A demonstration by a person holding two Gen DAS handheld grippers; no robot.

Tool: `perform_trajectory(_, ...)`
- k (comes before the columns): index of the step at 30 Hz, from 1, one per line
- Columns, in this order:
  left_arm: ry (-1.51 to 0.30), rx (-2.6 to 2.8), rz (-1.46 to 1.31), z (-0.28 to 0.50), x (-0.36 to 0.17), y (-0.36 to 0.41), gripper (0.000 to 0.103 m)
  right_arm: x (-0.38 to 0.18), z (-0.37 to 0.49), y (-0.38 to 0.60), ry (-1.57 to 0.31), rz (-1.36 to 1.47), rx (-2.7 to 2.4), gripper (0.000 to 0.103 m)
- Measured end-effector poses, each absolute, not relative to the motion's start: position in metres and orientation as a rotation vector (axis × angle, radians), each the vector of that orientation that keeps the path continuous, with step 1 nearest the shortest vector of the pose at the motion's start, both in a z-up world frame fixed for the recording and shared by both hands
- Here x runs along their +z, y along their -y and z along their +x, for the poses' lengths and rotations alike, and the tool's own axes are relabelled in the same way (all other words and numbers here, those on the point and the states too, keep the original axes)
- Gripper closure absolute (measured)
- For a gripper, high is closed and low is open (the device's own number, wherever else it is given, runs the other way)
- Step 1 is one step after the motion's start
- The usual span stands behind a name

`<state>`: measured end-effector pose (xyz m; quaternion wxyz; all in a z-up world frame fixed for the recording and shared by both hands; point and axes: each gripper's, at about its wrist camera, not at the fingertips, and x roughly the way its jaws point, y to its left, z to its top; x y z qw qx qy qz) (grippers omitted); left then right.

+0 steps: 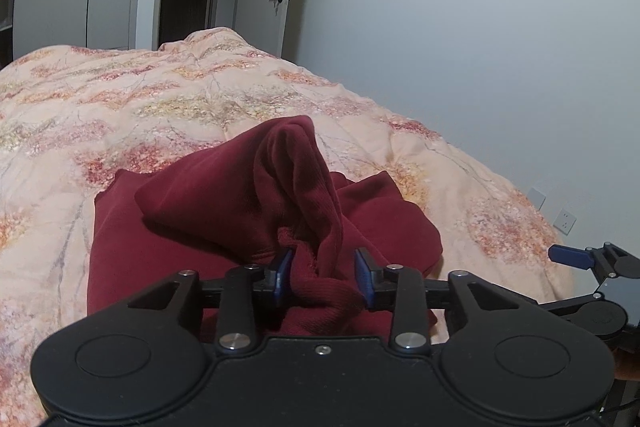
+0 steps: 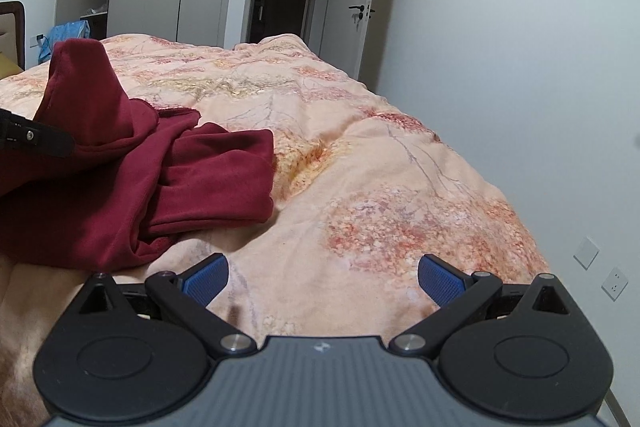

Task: Fold small clothes
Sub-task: 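Grasp the sweater side with the left gripper and fold it inward, then open the left gripper to release the folded side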

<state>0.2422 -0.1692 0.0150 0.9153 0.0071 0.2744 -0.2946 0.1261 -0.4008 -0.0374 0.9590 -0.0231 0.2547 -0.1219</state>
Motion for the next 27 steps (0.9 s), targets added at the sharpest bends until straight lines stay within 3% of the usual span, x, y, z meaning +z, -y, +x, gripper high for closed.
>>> perform_trajectory(4,-0.568,-0.609,0.005,0.240,0.017,0.168,0.054,-0.037,0.124,0.402,-0.517,-0.042,-0.258,0.000)
perform_trajectory(9,-0.570,-0.633,-0.032,0.235,0.021,0.165,0.032,-0.037,0.121,0.407,-0.520,-0.031,-0.285,0.000)
perform_trajectory(18,-0.538,-0.627,-0.134,0.216,0.037,0.140,0.001,-0.035,0.117,0.414,-0.517,0.005,-0.309,0.000)
perform_trajectory(27,-0.521,-0.315,-0.222,0.214,0.043,0.073,0.001,-0.011,0.136,0.414,-0.359,0.262,-0.075,0.000)
